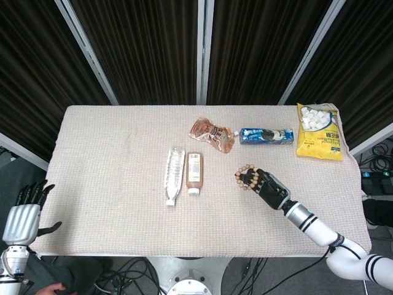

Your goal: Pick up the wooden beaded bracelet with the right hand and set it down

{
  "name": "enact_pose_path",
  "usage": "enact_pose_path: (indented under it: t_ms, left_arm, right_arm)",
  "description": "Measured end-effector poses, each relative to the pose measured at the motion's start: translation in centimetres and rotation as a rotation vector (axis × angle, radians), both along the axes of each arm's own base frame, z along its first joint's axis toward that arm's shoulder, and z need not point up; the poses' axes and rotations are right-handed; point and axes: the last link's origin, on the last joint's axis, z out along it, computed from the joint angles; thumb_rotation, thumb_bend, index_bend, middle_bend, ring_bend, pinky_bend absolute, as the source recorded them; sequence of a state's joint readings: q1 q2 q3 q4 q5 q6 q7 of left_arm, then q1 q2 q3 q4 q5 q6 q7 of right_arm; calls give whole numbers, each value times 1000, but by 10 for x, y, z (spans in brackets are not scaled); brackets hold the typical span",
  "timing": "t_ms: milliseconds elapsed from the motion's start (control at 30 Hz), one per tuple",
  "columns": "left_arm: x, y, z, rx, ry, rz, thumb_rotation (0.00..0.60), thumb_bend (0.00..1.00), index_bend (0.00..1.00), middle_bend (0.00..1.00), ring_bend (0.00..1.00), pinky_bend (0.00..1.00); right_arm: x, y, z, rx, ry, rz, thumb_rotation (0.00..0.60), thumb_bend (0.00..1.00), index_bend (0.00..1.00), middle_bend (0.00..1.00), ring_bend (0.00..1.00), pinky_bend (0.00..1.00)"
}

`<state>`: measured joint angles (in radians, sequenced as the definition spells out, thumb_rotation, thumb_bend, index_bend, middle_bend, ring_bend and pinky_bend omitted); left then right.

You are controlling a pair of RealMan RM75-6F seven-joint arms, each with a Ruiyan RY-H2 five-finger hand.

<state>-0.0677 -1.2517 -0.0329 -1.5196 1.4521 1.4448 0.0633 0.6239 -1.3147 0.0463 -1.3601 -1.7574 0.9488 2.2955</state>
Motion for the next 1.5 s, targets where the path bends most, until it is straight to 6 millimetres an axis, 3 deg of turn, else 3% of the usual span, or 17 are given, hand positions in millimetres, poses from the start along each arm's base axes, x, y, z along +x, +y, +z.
enact_pose_path:
  t_ms: [167,400,567,933,1100,1500]
  left_arm:
    - [0,0,-1,-7,0,0,600,0,140,59,0,0]
    - [0,-1,-1,-6,-4,5,600,0,140,59,0,0]
    - [-1,-1,-1,-7,-8,6,600,0,140,60,0,0]
    - [-1,-1,-1,-7,-11,6,600,0,140,60,0,0]
    - [-1,-1,-1,-8,-12,8,600,0,140,60,0,0]
    - [-3,-1,-2,-11,-14,13,600,0,140,60,0,0]
  right_arm:
    - [-1,-4,8,-22,-50,68,298,421,471,530,172,0]
    - [0,-3,1,-143,92,149,301,485,591,569,219,0]
    - [0,0,-5,-237,174,159,303,613,618,582,235,0]
    - [4,2,-6,-281,155,150,327,837,617,584,235,0]
    - [6,1,-4,-286,126,157,369,998,586,584,231,0]
    - [9,0,0,-302,71,187,549,1000,495,580,211,0]
